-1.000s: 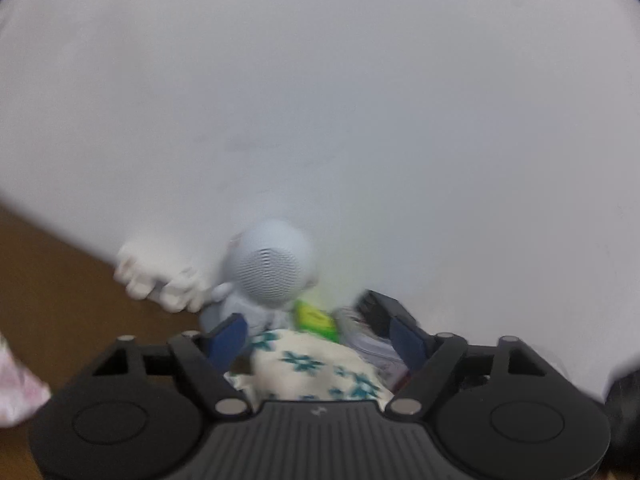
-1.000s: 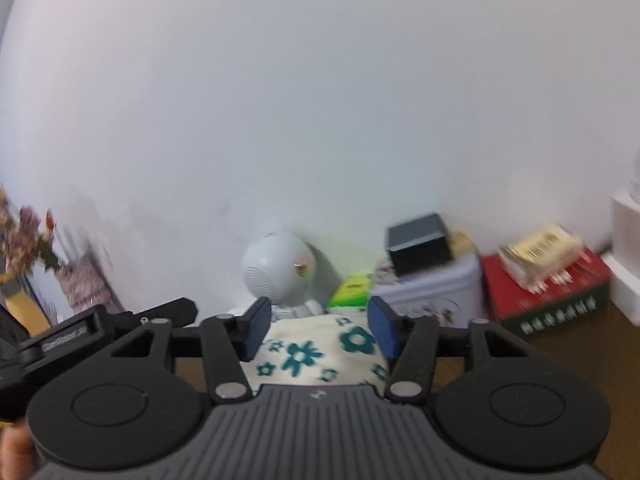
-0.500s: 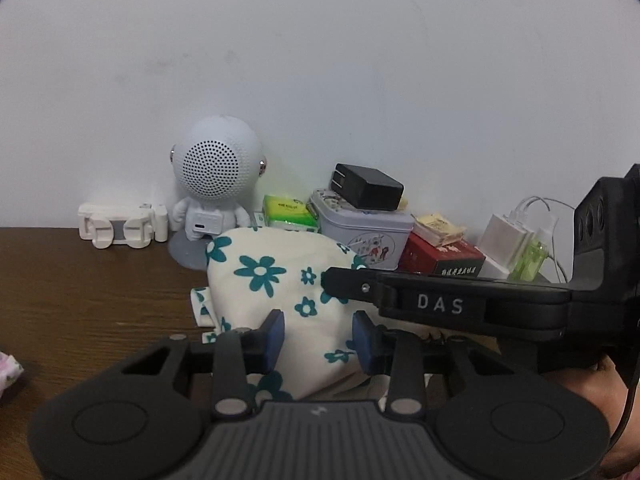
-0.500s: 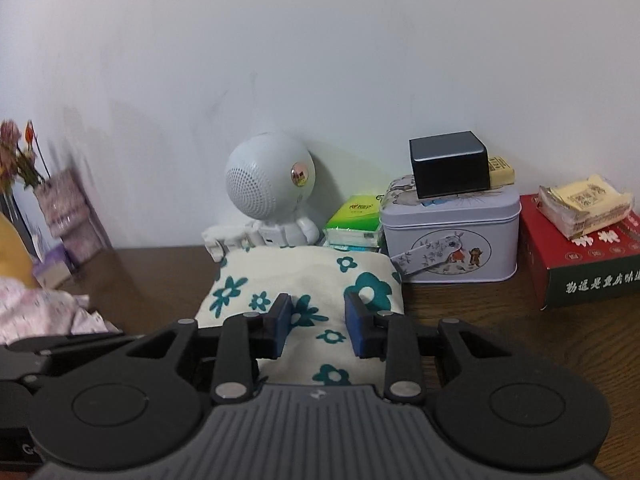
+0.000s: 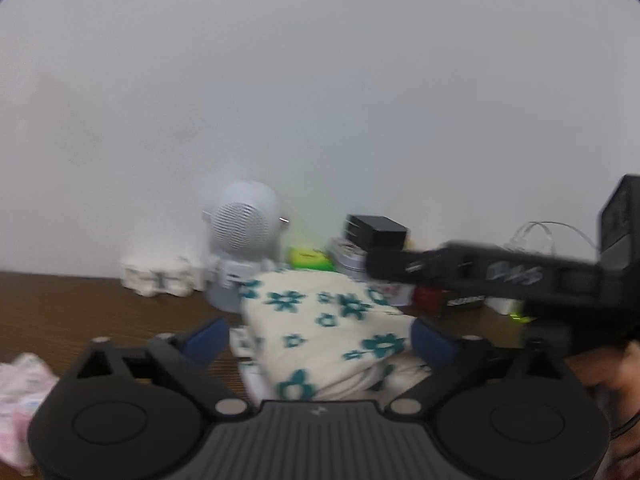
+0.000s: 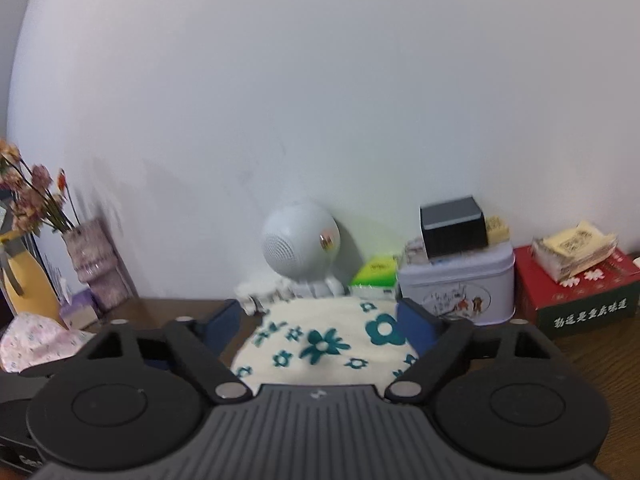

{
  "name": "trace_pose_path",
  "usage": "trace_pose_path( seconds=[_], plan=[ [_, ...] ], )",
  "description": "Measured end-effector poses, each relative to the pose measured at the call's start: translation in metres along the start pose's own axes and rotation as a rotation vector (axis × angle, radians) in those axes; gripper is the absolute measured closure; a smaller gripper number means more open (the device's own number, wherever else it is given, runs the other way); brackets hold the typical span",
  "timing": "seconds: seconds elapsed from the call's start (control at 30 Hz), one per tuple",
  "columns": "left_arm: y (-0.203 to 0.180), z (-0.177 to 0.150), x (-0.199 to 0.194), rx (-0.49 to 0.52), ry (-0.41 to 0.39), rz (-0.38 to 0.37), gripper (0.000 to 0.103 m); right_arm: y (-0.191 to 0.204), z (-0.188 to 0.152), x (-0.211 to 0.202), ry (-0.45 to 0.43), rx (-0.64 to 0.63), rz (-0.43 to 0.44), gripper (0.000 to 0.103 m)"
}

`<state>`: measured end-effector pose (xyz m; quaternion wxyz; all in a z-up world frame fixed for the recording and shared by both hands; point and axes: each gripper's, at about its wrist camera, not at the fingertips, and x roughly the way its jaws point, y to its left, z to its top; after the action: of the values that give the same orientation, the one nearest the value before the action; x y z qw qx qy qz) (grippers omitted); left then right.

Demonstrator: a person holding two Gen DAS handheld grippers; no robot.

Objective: Fold clothes

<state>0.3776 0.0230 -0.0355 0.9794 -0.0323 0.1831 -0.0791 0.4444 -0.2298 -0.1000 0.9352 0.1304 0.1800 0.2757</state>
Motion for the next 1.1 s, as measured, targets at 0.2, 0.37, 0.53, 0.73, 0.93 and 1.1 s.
trace_pose_path(
  seconds=[0.2,0.37,0.53,0.73,0.93,1.1],
  plan=[
    [0.015,-0.007,-0.033,-0.032,-0.035,0.116,0.0,0.013,-0.005,-0.015,-0.004,-0.023,-0.022,0.0],
    [0.025,-0.014,-0.055,-0.047,-0.044,0.162,0.0,0.02,-0.018,-0.027,0.052,0.016,-0.094,0.0],
    [0.024,-0.024,-0.077,-0.022,-0.034,0.235,0.0,0.039,-0.037,-0.051,0.096,-0.016,-0.209,0.0],
    [0.02,-0.041,-0.112,-0.013,0.03,0.213,0.0,0.054,-0.056,-0.1,0.131,-0.012,-0.221,0.0],
    [0.011,-0.061,-0.152,-0.003,0.087,0.171,0.0,0.072,-0.081,-0.148,0.168,-0.032,-0.218,0.0],
    [-0.006,-0.078,-0.187,0.028,0.132,0.138,0.0,0.09,-0.102,-0.187,0.192,-0.048,-0.21,0.0]
  ],
)
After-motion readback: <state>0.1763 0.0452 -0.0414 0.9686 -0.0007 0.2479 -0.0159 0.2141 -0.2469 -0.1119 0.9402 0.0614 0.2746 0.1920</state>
